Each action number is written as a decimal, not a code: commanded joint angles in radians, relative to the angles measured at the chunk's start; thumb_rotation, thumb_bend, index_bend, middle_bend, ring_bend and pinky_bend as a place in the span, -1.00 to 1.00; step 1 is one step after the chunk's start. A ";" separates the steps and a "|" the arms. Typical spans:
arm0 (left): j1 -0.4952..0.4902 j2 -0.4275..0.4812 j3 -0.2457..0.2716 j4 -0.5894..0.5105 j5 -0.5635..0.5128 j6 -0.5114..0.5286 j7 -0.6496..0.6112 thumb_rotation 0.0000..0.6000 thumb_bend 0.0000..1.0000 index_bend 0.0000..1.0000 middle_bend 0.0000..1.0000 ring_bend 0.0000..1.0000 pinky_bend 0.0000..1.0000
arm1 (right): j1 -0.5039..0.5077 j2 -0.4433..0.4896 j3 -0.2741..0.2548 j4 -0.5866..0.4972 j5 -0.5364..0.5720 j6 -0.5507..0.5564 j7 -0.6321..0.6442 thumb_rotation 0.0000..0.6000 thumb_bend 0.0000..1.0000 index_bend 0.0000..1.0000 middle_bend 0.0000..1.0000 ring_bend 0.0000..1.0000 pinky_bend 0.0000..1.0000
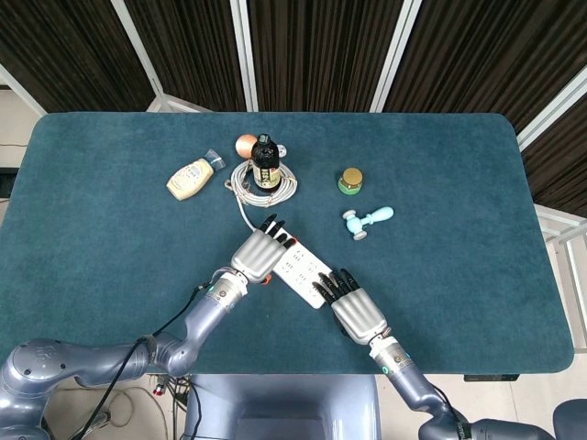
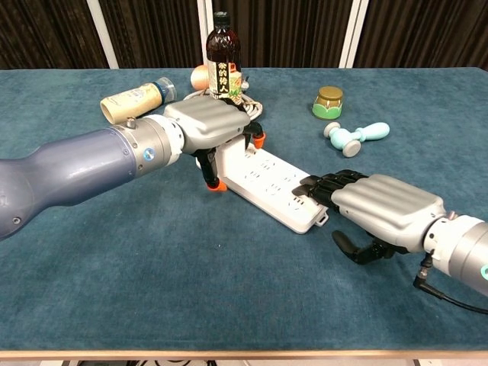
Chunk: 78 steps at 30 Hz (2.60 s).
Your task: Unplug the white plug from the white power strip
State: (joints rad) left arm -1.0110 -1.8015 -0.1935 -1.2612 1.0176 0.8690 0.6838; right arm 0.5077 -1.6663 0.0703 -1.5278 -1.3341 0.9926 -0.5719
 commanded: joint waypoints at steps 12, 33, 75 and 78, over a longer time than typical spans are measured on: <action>-0.004 -0.011 0.014 0.032 0.016 -0.005 -0.028 1.00 -0.63 -0.34 -0.29 -0.82 -0.97 | 0.010 -0.007 -0.013 0.007 0.013 0.011 -0.001 1.00 0.45 -1.00 -1.00 -1.00 -1.00; 0.010 -0.025 0.020 0.058 0.076 0.030 -0.089 1.00 -0.34 -0.01 0.04 -0.67 -0.88 | 0.014 -0.007 -0.035 0.010 0.024 0.023 0.000 1.00 0.45 -1.00 -1.00 -1.00 -1.00; 0.028 0.048 0.007 -0.072 0.096 0.069 -0.063 1.00 -0.26 0.18 0.24 -0.57 -0.85 | 0.010 -0.043 -0.088 0.014 0.020 0.025 -0.021 1.00 0.45 -1.00 -1.00 -1.00 -1.00; 0.024 0.050 0.004 -0.080 0.097 0.069 -0.058 1.00 -0.26 0.18 0.24 -0.57 -0.85 | 0.008 -0.043 -0.090 0.012 0.020 0.026 -0.021 1.00 0.45 -1.00 -1.00 -1.00 -1.00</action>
State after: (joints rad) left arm -0.9861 -1.7523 -0.1886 -1.3399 1.1141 0.9382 0.6245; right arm 0.5162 -1.7091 -0.0197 -1.5155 -1.3144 1.0185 -0.5928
